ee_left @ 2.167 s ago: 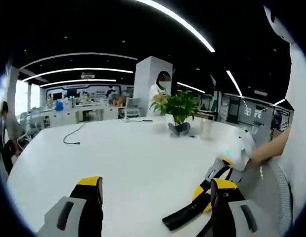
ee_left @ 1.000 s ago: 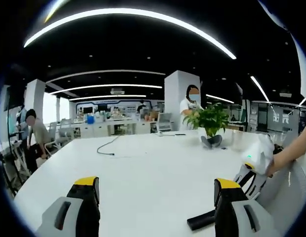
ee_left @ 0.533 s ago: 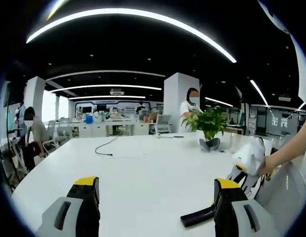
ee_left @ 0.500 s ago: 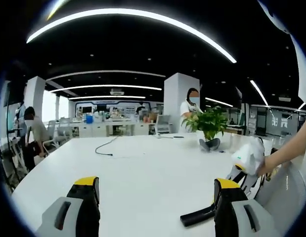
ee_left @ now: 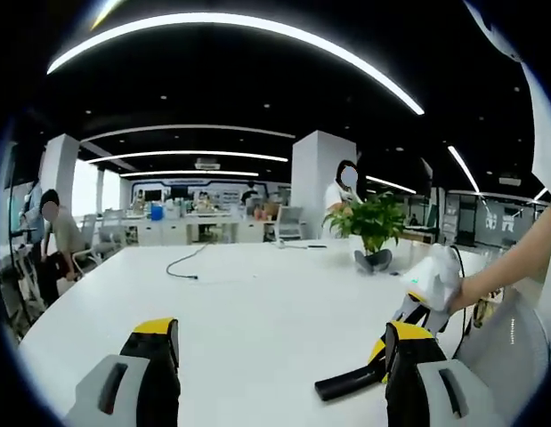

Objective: Press the specified remote control buttons in sequence, fully releasing each button before pressing the next.

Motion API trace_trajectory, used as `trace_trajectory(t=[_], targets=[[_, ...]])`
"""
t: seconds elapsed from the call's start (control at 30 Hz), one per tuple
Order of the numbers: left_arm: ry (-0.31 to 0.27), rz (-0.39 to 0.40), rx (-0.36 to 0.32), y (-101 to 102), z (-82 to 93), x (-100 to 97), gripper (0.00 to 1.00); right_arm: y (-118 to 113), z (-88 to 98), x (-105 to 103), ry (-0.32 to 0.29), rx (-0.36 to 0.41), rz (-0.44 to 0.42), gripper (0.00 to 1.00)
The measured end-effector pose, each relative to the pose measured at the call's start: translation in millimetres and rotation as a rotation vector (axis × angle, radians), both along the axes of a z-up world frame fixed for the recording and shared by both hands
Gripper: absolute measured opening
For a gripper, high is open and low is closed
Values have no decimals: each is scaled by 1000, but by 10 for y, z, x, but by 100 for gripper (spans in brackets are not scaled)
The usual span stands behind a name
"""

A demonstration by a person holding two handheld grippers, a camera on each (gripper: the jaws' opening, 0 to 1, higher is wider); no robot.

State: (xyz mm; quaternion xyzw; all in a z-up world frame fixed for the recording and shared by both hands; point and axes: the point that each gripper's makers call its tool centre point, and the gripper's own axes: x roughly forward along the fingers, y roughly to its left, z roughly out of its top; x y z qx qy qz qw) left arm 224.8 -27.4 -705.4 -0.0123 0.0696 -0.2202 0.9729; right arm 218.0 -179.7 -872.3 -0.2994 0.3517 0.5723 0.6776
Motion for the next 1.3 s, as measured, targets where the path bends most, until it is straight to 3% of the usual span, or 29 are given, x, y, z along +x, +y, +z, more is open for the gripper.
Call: trace_trajectory(t=[0.57, 1.3], targets=[[6, 9, 4, 16, -9, 7, 100, -32, -3, 152, -6, -48, 114, 21], [9, 22, 3, 39, -19, 13, 100, -57, -2, 364, 1, -62, 129, 21]])
